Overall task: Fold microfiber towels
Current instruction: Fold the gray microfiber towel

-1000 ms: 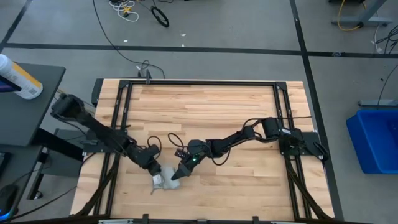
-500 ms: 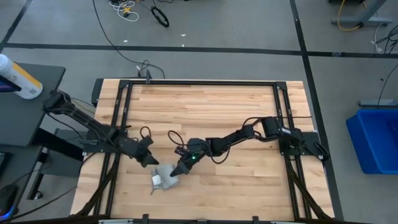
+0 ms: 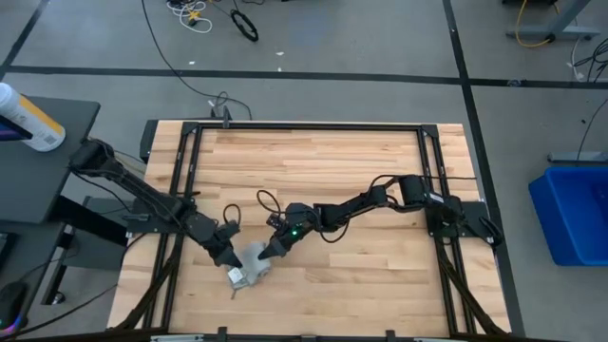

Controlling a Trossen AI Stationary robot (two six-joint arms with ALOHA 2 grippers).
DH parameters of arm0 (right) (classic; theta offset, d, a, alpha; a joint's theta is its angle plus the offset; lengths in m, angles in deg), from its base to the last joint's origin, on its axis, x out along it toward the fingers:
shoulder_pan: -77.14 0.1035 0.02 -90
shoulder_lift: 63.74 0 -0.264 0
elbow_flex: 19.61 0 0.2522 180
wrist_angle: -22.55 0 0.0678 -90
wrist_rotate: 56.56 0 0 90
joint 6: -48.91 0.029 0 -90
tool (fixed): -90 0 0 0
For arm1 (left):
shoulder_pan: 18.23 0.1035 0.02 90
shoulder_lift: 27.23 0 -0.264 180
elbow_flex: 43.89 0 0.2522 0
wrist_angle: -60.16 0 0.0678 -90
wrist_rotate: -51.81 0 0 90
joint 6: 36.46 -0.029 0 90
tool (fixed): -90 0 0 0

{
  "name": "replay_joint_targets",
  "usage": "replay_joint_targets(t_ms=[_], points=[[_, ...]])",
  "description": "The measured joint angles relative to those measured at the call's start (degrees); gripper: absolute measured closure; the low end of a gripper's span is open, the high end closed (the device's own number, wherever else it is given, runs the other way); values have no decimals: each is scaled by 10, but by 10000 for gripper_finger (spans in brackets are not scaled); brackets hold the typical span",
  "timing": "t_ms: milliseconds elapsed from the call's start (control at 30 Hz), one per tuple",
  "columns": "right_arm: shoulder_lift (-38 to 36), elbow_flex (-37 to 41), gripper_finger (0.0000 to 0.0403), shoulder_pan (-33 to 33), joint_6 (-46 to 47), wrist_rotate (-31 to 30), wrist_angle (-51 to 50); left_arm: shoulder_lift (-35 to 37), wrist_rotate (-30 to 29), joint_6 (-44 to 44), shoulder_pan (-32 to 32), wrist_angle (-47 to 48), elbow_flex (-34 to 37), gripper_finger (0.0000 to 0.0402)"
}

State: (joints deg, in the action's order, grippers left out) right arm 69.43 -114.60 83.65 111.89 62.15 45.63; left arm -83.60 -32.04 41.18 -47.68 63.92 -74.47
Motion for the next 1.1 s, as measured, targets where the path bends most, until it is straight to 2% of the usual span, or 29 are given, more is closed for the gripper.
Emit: replay_joint_targets(t_ms=[267, 367, 633, 900, 1100], points=[[0, 0, 392, 2, 0, 0, 0, -98, 49, -30, 43, -58, 0, 402], [0, 0, 392, 2, 0, 0, 0, -142, 80, -41, 65, -110, 0, 402], [0, 0, 392, 3, 1, 4, -1, -239, 116, -56, 109, -203, 0, 402], [0, 0, 392, 4, 2, 3, -2, -292, 132, -87, 155, -232, 0, 402], [0, 0, 392, 5, 1, 4, -3, -300, 142, -111, 178, -239, -1, 402]])
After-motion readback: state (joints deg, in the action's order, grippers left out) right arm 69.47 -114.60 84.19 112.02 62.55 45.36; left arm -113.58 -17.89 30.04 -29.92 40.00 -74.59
